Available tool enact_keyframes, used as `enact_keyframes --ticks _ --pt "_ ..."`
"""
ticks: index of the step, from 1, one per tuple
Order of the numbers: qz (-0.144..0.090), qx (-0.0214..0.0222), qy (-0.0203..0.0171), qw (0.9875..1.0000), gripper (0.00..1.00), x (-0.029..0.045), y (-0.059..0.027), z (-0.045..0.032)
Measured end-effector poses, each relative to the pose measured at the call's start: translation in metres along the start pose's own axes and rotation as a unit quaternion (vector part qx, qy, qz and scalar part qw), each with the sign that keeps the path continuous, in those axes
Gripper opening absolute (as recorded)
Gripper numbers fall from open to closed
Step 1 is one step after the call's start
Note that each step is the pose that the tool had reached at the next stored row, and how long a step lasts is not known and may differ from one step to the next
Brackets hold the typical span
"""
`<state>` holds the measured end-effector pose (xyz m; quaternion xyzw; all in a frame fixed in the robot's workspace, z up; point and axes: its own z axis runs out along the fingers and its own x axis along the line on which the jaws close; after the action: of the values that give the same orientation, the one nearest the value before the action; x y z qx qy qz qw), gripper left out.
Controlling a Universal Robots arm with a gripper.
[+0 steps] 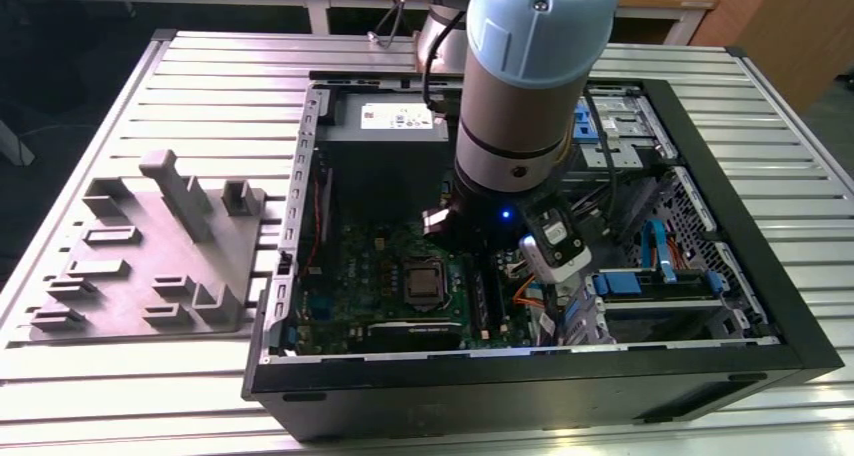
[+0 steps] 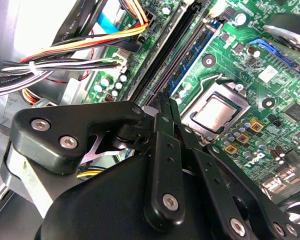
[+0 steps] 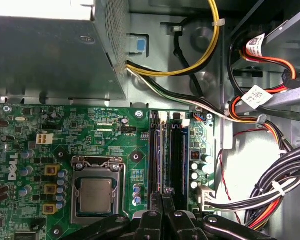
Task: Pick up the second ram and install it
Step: 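Insert the second ram into the second slot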
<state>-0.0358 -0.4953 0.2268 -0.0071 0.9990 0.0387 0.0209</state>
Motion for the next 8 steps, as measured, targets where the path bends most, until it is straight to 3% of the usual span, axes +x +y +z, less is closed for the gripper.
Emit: enact_keyframes --ticks 8 --pt "0.000 0.0000 0.0000 1.0000 0.11 0.0001 -0.0002 0.0023"
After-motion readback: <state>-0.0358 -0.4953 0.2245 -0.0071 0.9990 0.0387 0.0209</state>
